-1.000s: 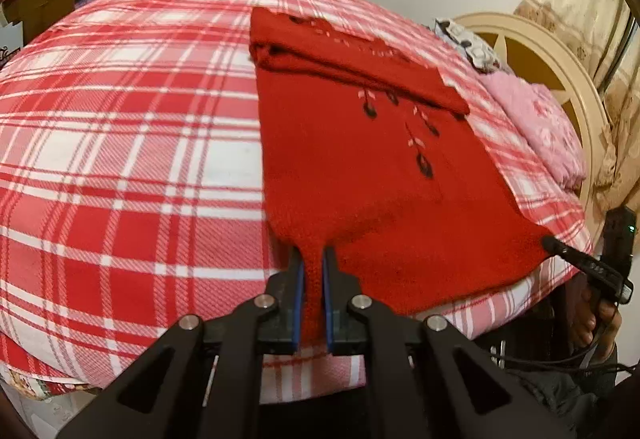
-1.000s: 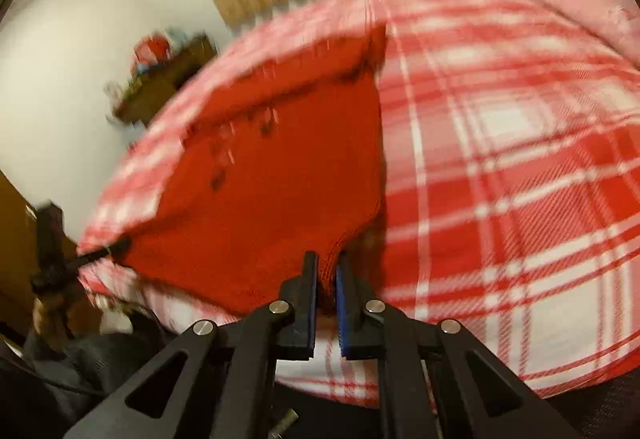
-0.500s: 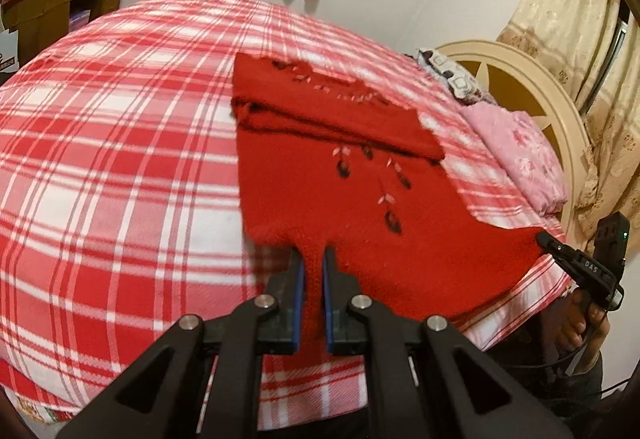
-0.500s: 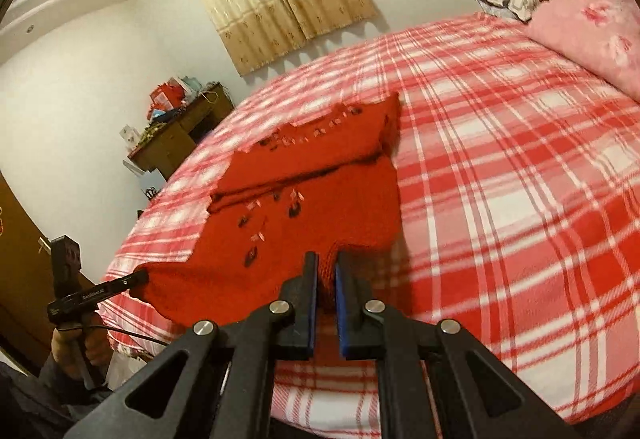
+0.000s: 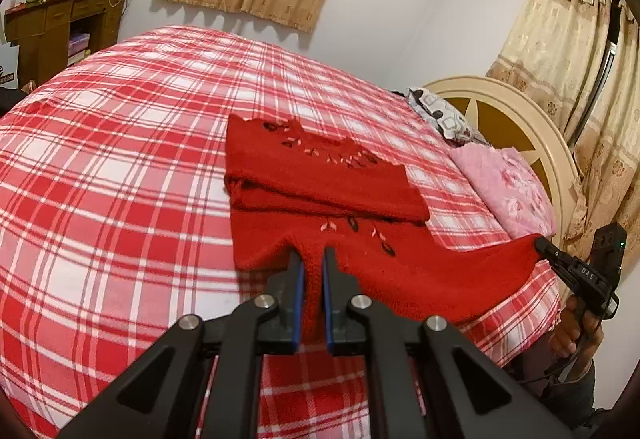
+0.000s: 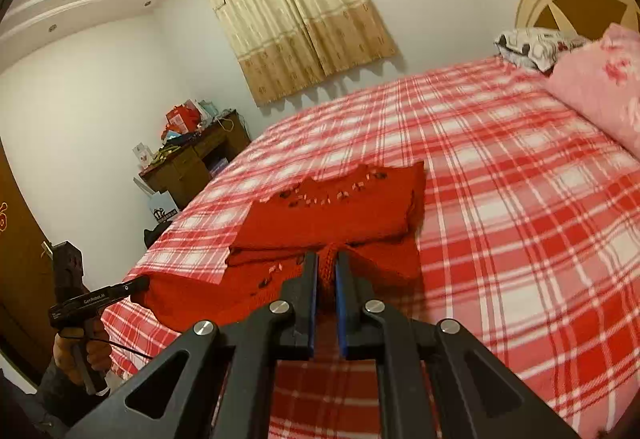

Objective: Fold small clothes
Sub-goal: 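Hold the hem with both tools and fold it up onto the collar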

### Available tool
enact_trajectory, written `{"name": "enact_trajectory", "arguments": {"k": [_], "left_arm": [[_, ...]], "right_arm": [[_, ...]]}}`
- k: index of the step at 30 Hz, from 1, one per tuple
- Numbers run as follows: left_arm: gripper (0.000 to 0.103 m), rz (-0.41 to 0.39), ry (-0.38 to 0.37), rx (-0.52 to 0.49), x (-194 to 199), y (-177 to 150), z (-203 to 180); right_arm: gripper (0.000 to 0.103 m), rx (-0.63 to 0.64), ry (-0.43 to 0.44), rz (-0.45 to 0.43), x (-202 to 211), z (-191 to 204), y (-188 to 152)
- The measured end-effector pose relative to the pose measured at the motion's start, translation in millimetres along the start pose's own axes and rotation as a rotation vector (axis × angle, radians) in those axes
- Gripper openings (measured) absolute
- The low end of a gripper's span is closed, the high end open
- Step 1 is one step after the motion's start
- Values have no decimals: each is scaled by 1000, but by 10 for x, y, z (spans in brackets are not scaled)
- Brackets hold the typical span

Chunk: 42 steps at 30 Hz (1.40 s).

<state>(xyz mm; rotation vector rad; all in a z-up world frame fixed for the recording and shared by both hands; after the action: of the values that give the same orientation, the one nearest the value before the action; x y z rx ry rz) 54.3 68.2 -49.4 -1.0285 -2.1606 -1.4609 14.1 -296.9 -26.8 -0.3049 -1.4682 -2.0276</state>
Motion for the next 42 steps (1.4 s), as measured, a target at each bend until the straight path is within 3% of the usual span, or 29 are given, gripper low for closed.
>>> {"name": "enact_trajectory", "arguments": {"k": [11, 26, 37, 42], "left_arm": [[8, -68, -15, -8, 58, 380, -98], [8, -115, 5, 34, -149, 1053, -14], [8, -73, 39, 35, -573, 1427, 111], [8, -18, 65, 47, -976, 1524, 281]], "right_arm": [[7, 35, -4, -95, 101, 139, 534], [7, 61, -34, -105, -280, 206, 1213], [7, 28, -84, -52, -828, -39, 1677], [7, 15, -125, 4, -1267, -227, 1796]]}}
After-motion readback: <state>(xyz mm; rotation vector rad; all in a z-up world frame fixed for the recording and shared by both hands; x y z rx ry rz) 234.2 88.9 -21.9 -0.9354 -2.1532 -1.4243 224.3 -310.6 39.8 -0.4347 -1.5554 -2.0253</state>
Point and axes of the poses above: each gripper's, at about its wrist camera, not at the fingertips, and x roughly against the way its jaws point, z to its left, y to its top, the point moved 3 cm from there along -x, roughly the way its jaws point, and after that the axes turned 6 degrees about z, right-handed, at the moved point
